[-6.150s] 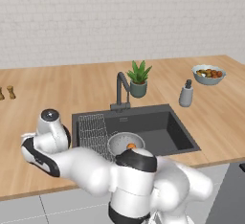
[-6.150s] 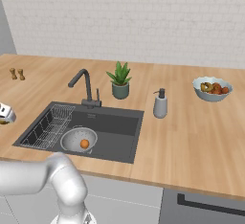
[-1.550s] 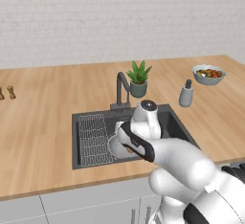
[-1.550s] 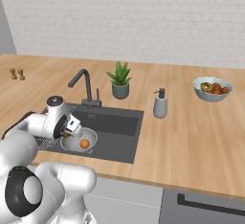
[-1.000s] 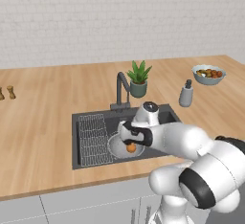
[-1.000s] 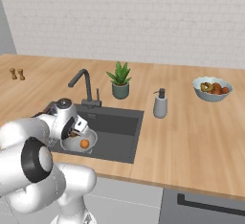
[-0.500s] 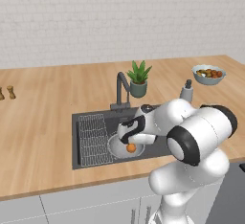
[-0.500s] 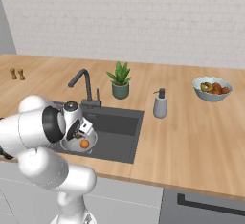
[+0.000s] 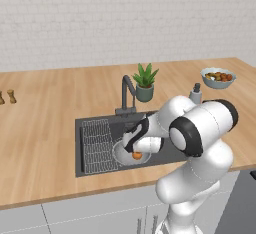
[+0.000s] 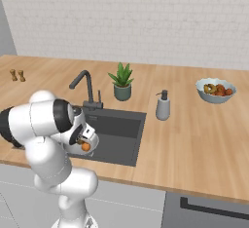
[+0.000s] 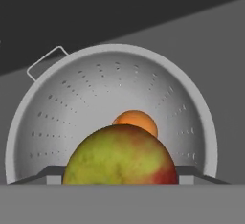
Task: Put the colander in the sink, put the apple, tangerine in the colander, and turn on the sink faucet and pour water over the colander.
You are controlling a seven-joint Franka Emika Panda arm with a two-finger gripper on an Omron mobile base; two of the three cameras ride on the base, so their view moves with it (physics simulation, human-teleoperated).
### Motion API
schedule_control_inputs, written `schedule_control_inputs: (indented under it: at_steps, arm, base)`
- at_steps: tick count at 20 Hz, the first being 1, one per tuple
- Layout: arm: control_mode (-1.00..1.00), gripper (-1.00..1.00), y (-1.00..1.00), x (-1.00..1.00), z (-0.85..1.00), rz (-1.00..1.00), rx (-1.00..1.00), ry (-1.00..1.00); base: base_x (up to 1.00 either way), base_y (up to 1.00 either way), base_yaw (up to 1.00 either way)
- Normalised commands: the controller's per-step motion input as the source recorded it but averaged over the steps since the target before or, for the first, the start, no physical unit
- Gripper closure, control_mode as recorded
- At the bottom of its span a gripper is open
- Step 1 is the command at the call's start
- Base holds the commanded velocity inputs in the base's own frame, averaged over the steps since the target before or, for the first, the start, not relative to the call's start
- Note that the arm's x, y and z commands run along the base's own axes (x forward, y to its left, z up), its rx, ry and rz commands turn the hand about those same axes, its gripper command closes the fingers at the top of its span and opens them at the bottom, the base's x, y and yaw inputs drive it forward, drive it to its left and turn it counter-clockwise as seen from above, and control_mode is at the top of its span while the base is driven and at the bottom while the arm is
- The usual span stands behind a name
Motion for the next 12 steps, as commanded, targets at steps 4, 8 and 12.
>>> schedule_control_inputs:
  at_steps: [4,8,12]
  arm:
    - [-1.00,-1.00,0.00,0.12,-0.09,0.00,0.00,0.00]
    - [-1.00,-1.00,0.00,0.02,0.00,0.00,0.00,0.00]
    - [-1.00,-1.00,0.00,0.00,0.00,0.00,0.00,0.00]
  base:
    - [0.00,0.00,0.00]
    - [0.00,0.00,0.00]
    - [0.00,0.00,0.00]
